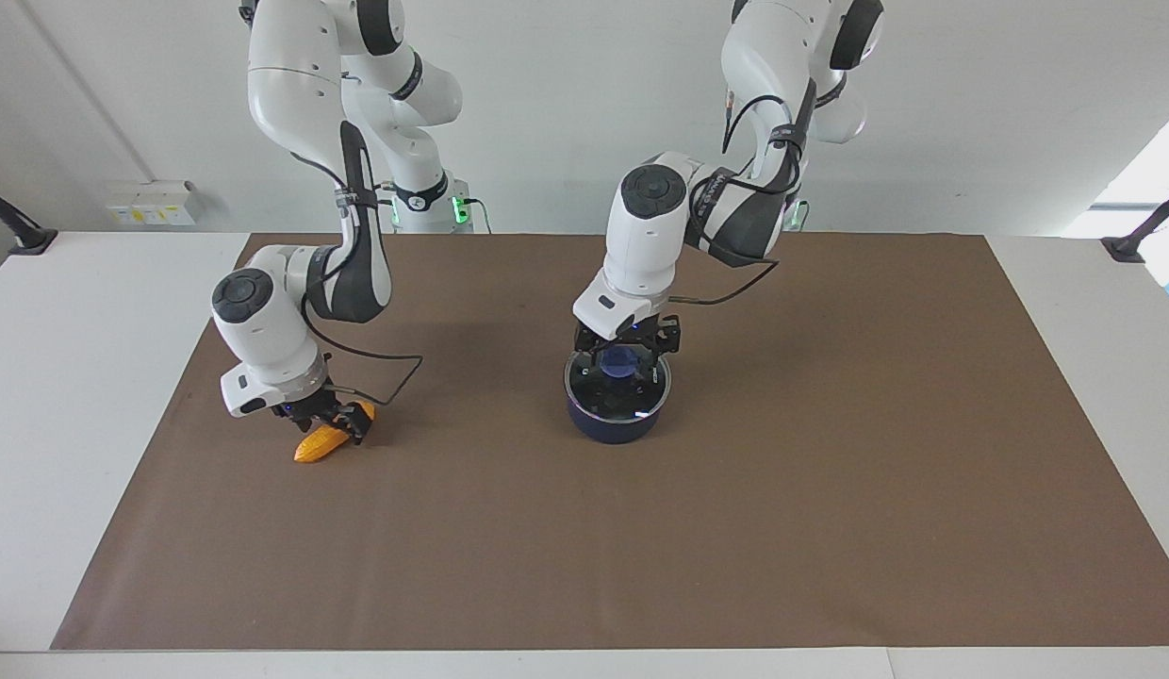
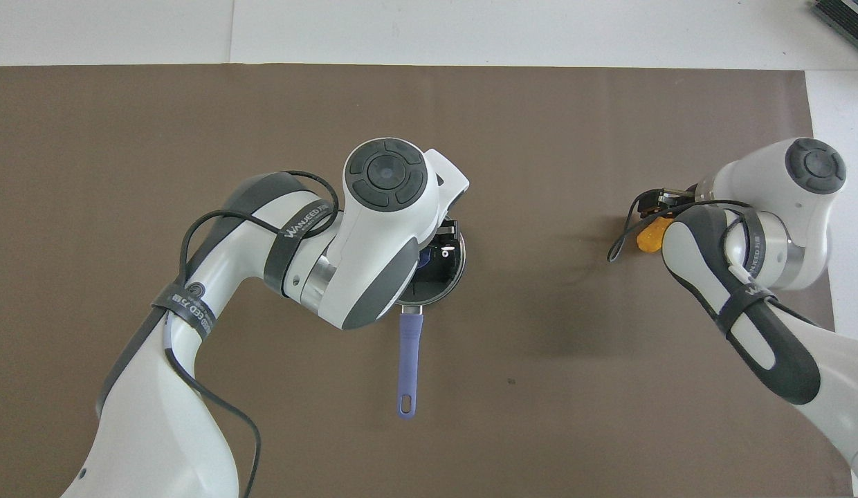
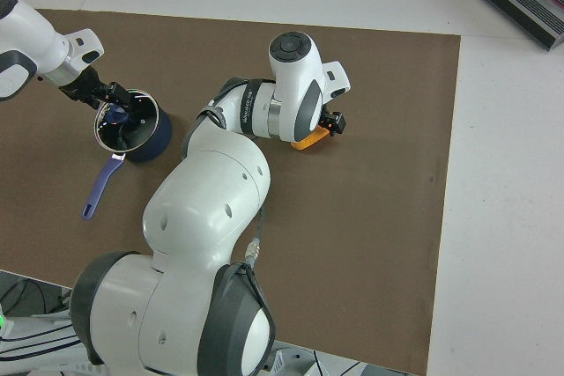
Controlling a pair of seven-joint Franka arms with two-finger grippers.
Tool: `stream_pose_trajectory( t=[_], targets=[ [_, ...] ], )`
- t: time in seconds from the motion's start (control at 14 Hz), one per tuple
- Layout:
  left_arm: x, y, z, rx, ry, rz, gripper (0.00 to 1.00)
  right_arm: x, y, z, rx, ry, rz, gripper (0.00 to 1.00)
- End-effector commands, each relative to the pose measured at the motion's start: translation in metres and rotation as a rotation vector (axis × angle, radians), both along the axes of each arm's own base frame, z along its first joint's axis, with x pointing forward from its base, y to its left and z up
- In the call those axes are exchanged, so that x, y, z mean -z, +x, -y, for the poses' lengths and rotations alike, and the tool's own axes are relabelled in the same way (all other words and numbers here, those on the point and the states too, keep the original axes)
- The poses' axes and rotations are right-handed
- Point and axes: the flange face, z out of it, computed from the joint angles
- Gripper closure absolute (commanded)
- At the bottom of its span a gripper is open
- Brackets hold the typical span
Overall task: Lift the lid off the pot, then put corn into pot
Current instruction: 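Grasp the lid knob with the left gripper while the right gripper grasps the corn, then lift the glass lid off the pot with the left gripper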
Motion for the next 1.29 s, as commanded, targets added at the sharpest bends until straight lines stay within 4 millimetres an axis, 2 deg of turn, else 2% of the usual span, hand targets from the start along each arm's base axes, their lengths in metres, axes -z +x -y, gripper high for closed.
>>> stream_pose_trajectory(
  t=[0.0, 0.07, 0.14, 0.21, 0.29, 0.36, 0.43, 0.5, 0.57, 0.64, 0.93, 1.21],
  targets=[
    [0.011, 0.001, 0.011, 0.015, 0.031, 0.014, 0.0, 0.003, -0.002, -0.001, 0.026, 0.005, 0.018, 0.0],
    [0.012, 0.001, 0.009, 0.015, 0.039, 0.008, 0.0, 0.004, -0.002, -0.001, 0.027, 0.005, 0.017, 0.0],
    [0.011, 0.001, 0.009, 0.016, 0.037, 0.014, 0.0, 0.005, -0.003, -0.002, 0.024, 0.006, 0.015, 0.07],
    [0.011, 0.001, 0.009, 0.016, 0.036, 0.018, 0.0, 0.005, -0.003, -0.001, 0.024, 0.005, 0.015, 0.22],
    [0.009, 0.0, 0.011, 0.017, 0.031, 0.018, 0.0, 0.005, -0.003, -0.002, 0.015, 0.005, 0.013, 0.45],
    [0.01, 0.0, 0.011, 0.02, 0.034, 0.017, 0.12, 0.005, -0.003, -0.002, 0.012, 0.005, 0.013, 0.69],
    [0.009, 0.001, 0.01, 0.019, 0.035, 0.019, 0.37, 0.005, -0.003, -0.002, 0.018, 0.005, 0.015, 1.0],
    [0.01, 0.0, 0.011, 0.018, 0.032, 0.017, 0.67, 0.003, 0.0, -0.002, 0.007, 0.004, 0.019, 1.0],
    [0.01, 0.0, 0.011, 0.014, 0.025, 0.017, 0.89, 0.003, 0.0, -0.002, -0.002, 0.004, 0.019, 1.0],
    [0.011, 0.0, 0.011, 0.013, 0.022, 0.016, 1.0, 0.003, 0.0, -0.005, -0.005, 0.004, 0.016, 1.0],
    [-0.002, 0.0, 0.011, -0.011, 0.0, 0.022, 1.0, 0.003, 0.0, -0.009, -0.045, 0.002, 0.006, 1.0],
    [-0.041, -0.003, 0.0, -0.008, -0.02, 0.053, 1.0, 0.0, 0.002, -0.017, -0.075, -0.01, 0.008, 1.0]
  ],
)
